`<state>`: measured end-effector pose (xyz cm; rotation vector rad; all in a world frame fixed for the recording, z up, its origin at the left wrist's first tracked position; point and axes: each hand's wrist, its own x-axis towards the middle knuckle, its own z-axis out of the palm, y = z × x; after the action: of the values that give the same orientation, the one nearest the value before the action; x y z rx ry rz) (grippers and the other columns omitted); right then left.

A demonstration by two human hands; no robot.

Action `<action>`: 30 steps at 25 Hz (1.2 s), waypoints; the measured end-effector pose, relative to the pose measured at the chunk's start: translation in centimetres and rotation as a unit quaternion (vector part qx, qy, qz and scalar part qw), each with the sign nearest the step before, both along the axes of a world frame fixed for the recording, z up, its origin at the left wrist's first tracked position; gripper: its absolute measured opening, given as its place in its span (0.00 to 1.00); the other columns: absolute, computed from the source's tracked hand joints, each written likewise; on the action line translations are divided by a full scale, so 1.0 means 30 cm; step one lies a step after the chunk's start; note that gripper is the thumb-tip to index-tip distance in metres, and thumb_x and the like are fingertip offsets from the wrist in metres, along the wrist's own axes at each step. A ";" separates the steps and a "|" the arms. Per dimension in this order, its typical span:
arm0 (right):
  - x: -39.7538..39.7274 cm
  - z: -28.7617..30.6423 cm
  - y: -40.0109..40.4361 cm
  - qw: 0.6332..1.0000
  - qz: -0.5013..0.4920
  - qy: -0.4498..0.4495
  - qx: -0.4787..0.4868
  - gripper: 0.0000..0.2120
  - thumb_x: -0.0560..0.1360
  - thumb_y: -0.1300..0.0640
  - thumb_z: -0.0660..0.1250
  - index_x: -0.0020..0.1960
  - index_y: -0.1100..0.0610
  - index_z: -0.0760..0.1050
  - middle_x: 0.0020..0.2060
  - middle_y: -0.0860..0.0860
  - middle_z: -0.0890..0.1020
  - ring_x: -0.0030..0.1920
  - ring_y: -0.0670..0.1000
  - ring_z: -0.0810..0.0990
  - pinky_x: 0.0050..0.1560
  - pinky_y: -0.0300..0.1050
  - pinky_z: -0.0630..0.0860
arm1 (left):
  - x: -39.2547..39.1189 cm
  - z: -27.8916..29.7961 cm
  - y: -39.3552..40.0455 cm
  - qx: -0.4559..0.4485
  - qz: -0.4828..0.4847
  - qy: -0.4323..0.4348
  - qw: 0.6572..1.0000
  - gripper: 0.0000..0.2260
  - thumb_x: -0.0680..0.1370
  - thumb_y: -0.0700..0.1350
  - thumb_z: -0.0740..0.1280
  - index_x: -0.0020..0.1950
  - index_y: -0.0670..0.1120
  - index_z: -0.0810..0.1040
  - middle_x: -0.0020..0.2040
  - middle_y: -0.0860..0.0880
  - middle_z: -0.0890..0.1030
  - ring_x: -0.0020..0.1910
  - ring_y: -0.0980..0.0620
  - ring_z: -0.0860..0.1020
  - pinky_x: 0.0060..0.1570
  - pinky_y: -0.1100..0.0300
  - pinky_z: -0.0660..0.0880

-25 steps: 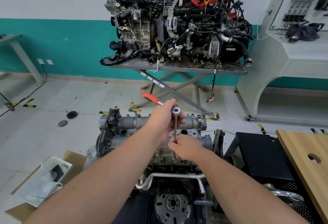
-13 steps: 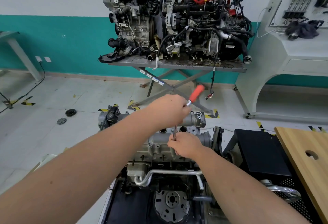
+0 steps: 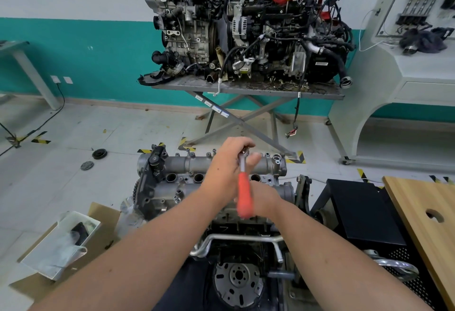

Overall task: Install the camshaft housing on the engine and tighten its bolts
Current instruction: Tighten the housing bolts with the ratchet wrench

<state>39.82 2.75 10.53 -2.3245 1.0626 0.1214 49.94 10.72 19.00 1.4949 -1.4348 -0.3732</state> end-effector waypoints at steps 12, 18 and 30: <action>-0.013 0.011 0.006 0.997 -0.040 -0.033 0.059 0.14 0.75 0.45 0.60 0.39 0.51 0.79 0.31 0.44 0.85 0.28 0.43 0.80 0.45 0.44 0.78 | 0.034 0.201 -0.065 0.302 0.031 0.259 0.917 0.08 0.80 0.44 0.58 0.48 0.42 0.74 0.35 0.45 0.85 0.31 0.52 0.83 0.46 0.54 0.77; -0.014 0.028 0.022 0.999 -0.025 -0.024 0.030 0.15 0.74 0.45 0.58 0.30 0.41 0.76 0.28 0.42 0.83 0.25 0.40 0.78 0.41 0.43 0.74 | -0.027 0.275 -0.073 0.296 -0.036 -0.291 0.909 0.11 0.83 0.46 0.56 0.44 0.46 0.72 0.39 0.49 0.80 0.32 0.54 0.77 0.26 0.61 0.69; -0.004 0.000 -0.002 0.997 -0.015 -0.058 0.049 0.09 0.72 0.52 0.62 0.38 0.55 0.77 0.30 0.50 0.83 0.27 0.46 0.80 0.34 0.44 0.77 | 0.027 -0.002 0.000 -0.059 0.000 -0.130 0.990 0.20 0.77 0.60 0.61 0.51 0.45 0.83 0.62 0.47 0.75 0.63 0.49 0.72 0.61 0.58 0.67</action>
<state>39.70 2.69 10.54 -2.1998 1.0117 0.0265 50.74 10.71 18.95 1.4873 -1.6305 -0.0929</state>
